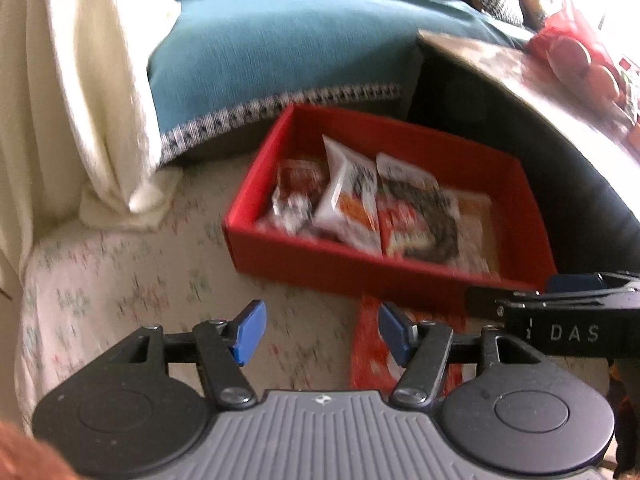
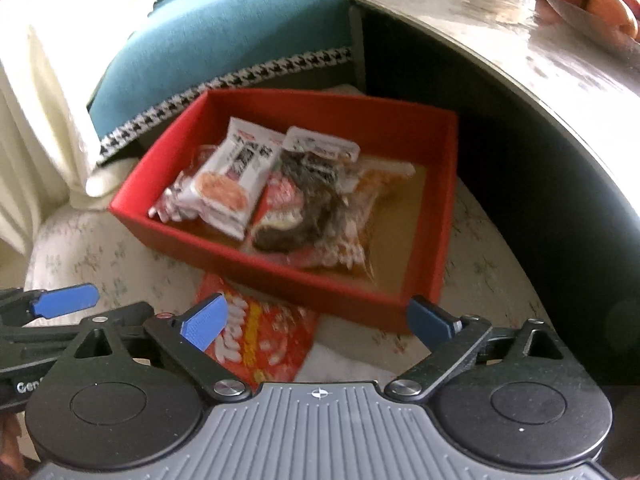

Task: Organize snacks
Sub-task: 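Move both grippers back toward the remaining snacks on the cloth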

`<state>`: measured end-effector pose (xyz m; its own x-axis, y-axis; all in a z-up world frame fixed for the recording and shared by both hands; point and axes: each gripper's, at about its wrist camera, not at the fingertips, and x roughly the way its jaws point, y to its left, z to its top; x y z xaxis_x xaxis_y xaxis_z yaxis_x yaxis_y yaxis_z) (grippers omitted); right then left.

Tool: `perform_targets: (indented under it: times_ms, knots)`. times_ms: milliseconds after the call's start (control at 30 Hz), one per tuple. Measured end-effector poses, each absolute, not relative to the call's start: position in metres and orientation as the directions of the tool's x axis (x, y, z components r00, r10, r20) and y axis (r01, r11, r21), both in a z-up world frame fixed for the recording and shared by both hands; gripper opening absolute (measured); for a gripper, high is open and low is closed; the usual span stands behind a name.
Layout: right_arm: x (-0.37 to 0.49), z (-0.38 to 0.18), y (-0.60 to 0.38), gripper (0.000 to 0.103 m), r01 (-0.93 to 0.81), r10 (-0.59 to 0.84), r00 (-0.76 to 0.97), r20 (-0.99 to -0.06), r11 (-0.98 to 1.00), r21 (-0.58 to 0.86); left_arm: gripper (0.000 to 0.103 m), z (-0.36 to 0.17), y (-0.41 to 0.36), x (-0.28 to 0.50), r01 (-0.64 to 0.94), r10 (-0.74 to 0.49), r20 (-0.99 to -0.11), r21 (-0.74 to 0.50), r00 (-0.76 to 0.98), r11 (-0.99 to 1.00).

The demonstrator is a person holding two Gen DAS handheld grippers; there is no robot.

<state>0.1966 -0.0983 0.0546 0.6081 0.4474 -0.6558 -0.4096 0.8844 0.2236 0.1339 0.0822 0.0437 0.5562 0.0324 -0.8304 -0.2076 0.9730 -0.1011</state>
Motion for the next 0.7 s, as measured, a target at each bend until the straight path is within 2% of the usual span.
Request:
perform_targets:
  times_ms: [133,200,433,567,700]
  knots:
    - [0.185,0.047,-0.107,0.099,-0.403,0.448,0.597,-0.666,0.885,0.234,0.055,0.037,0.073,0.118,-0.183,0.003,-0.85,-0.11,0.527,0.977]
    - [0.18,0.047,-0.113,0.099,-0.398,0.451,0.603,-0.658,0.885,0.243,0.059,0.034,0.069,0.111,-0.169,-0.022,-0.856,-0.127,0.516,0.977]
    - [0.174,0.05,-0.149,0.101,-0.343,0.481,0.625,-0.615,0.877,0.336,0.06,0.021,0.047,0.088,-0.134,-0.077,-0.883,-0.155,0.464,0.979]
    - [0.175,0.046,-0.167,0.101,-0.323,0.504,0.617,-0.605,0.863,0.39,0.06,0.01,0.048,0.08,-0.173,-0.109,-0.901,-0.197,0.419,0.965]
    - [0.177,0.032,-0.168,0.101,-0.32,0.483,0.597,-0.641,0.876,0.361,0.06,-0.004,0.051,0.073,-0.233,-0.127,-0.914,-0.23,0.385,0.945]
